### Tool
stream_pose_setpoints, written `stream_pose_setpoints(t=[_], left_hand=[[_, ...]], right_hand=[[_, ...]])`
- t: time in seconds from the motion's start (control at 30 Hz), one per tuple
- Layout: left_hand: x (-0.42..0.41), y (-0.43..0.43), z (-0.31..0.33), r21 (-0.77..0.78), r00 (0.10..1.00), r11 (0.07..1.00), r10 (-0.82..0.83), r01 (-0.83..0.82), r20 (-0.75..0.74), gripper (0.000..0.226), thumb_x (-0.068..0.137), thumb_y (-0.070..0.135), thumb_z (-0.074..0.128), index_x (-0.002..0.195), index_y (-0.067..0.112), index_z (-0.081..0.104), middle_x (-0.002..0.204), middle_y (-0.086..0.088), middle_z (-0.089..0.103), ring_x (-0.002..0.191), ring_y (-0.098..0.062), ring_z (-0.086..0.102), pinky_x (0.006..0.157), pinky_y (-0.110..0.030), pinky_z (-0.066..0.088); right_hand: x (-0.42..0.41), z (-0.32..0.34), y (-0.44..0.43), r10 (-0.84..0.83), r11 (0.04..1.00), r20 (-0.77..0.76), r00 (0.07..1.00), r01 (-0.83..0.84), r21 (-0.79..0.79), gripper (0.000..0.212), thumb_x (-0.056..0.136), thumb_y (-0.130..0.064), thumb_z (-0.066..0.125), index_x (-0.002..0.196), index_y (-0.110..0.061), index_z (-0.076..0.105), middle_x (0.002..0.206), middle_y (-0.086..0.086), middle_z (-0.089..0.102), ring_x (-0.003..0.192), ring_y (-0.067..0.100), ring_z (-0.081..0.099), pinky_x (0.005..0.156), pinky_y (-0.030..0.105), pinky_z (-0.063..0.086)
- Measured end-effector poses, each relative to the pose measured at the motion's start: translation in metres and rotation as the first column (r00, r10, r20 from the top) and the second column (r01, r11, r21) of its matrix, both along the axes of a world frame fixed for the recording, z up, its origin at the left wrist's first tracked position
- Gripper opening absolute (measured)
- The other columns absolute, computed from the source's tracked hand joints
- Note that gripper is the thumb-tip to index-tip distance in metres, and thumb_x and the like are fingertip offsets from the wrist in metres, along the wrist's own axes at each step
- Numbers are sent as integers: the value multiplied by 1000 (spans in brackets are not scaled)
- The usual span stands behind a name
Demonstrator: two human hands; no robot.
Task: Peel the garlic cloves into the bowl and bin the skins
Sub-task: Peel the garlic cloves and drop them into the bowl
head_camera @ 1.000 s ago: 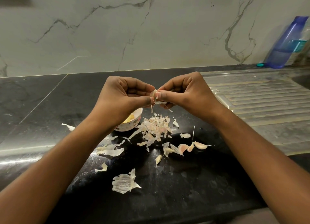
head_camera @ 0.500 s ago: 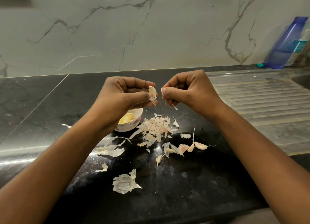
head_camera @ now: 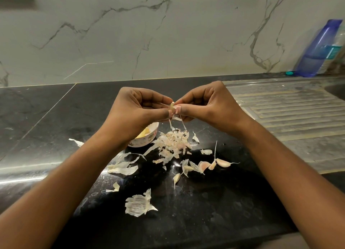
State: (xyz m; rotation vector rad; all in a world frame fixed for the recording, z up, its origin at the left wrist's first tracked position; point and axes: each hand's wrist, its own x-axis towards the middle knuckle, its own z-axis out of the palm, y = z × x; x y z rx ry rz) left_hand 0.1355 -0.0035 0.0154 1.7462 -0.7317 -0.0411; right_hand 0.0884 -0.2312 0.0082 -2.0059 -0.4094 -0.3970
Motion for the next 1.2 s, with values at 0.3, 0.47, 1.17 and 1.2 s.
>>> stream_pose_setpoints(t=[0.3, 0.47, 1.17, 1.2], left_hand=[[0, 2, 1, 59, 999, 998, -32, 30, 31, 21, 80, 6, 85, 101, 6, 82, 93, -4, 82, 87, -20, 80, 80, -28, 64], [1, 1, 1, 74, 998, 997, -34, 30, 48, 21, 80, 4, 86, 101, 6, 82, 90, -5, 82, 84, -21, 80, 78, -28, 64], [-2, -2, 1, -92, 985, 995, -54, 39, -166, 27, 89, -5, 74, 113, 6, 76, 97, -13, 81, 90, -28, 80, 83, -33, 65], [-2, -2, 1, -89, 985, 995, -56, 42, -162, 27, 89, -5, 73, 114, 7, 76, 97, -12, 81, 90, -28, 80, 83, -32, 65]], right_hand=[[0, 0, -2, 25, 997, 10, 1000, -25, -77, 18, 92, -11, 81, 106, -1, 82, 90, 6, 82, 79, 22, 80, 73, 30, 66], [1, -3, 0, 19, 995, 40, 999, -14, -103, 15, 92, -11, 82, 104, -1, 82, 88, 6, 82, 76, 21, 79, 71, 29, 66], [2, -2, 2, -78, 997, 68, 995, 80, -24, 7, 96, -6, 76, 100, -4, 81, 84, 5, 81, 73, 19, 80, 67, 27, 64], [2, -1, 2, -82, 996, 69, 994, 84, -28, 7, 96, -6, 76, 100, -4, 81, 84, 5, 81, 73, 20, 80, 67, 27, 65]])
